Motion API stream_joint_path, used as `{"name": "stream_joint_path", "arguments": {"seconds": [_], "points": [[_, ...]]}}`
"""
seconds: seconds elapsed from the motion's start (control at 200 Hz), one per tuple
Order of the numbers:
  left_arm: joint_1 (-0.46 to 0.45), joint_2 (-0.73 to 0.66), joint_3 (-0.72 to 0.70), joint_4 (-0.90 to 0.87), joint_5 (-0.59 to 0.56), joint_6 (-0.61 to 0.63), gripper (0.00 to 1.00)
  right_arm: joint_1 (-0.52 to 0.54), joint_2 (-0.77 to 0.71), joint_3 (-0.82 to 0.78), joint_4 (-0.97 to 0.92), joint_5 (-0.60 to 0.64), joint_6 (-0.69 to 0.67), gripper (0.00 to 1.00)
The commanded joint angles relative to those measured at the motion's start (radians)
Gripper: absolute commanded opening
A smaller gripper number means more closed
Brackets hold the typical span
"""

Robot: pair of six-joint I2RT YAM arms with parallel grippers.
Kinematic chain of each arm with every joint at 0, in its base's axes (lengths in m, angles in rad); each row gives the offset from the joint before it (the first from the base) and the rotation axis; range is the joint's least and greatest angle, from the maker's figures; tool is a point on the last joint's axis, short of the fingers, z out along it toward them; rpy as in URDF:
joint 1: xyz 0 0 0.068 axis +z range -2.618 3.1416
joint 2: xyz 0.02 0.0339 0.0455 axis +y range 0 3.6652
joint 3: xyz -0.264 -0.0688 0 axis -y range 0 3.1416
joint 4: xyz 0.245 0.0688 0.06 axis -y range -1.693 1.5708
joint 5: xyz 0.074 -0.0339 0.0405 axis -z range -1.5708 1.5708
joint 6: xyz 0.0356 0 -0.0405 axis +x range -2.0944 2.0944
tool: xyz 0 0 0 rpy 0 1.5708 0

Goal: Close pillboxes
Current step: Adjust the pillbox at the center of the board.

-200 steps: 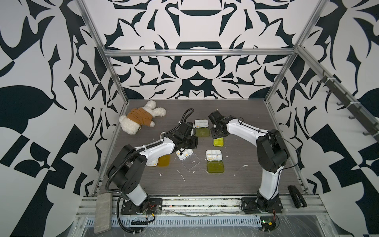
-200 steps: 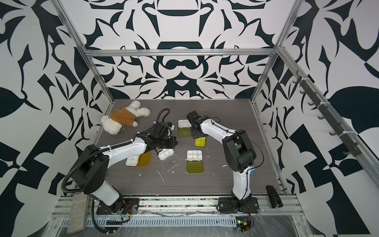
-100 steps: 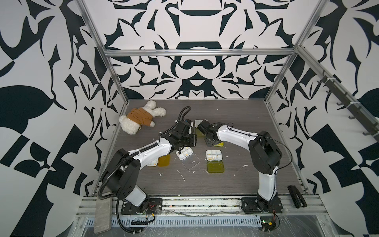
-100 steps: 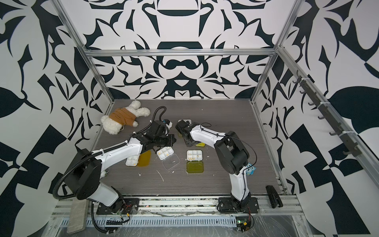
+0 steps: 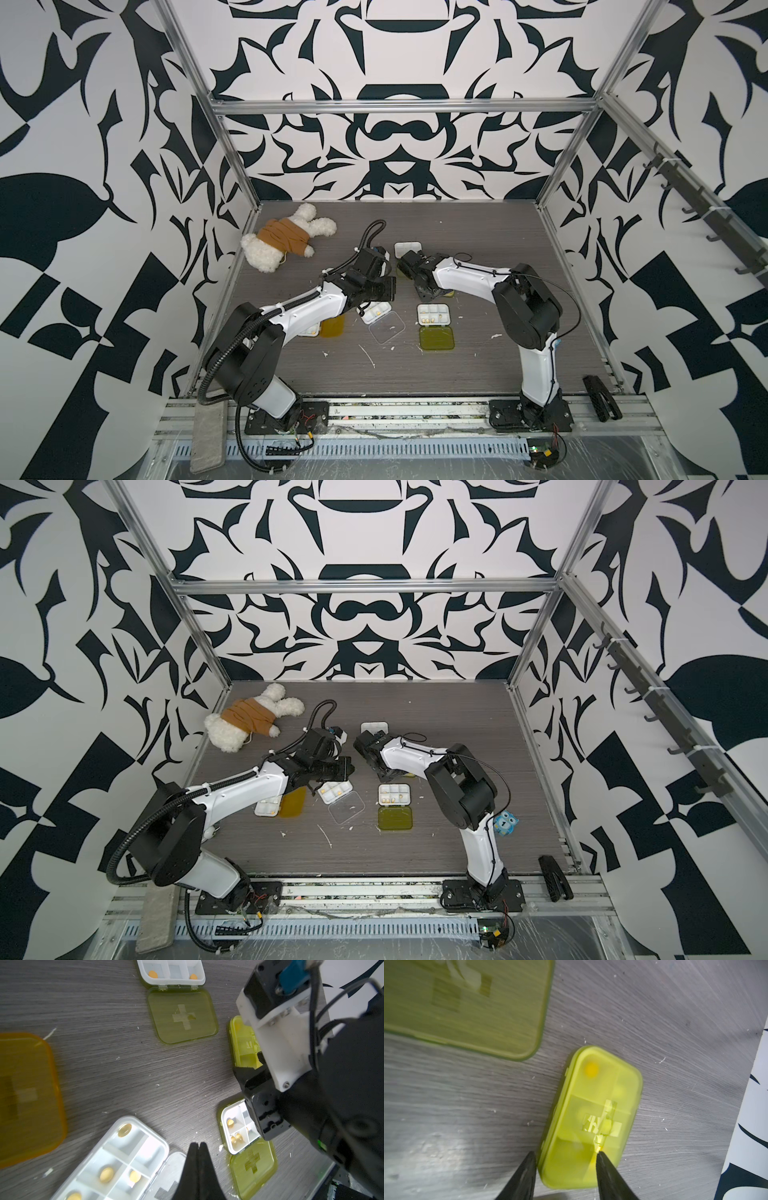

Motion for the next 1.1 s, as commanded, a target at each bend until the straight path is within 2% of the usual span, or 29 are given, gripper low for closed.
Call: {"name": "stream_joint_path", "arguments": {"seconds": [0.0, 0.345, 0.705, 1.095], "points": [[0.004, -0.01, -0.011, 0.004, -0.001, 0.0, 0.02, -0.004, -0.034, -0.007, -0.004, 0.04, 0.017, 0.5], [0.005, 0.002, -0.009, 0.01, 0.003, -0.002, 0.02, -0.112, -0.126, -0.128, 0.061, -0.036, 0.017, 0.5], [0.003, 0.004, -0.004, 0.007, 0.002, -0.003, 0.02, -0.235, -0.172, -0.181, 0.115, -0.093, -0.012, 0.5], [0.004, 0.027, 0.014, -0.008, -0.008, 0.012, 0.02, -0.366, -0.135, -0.122, 0.137, -0.153, -0.083, 0.49]]}}
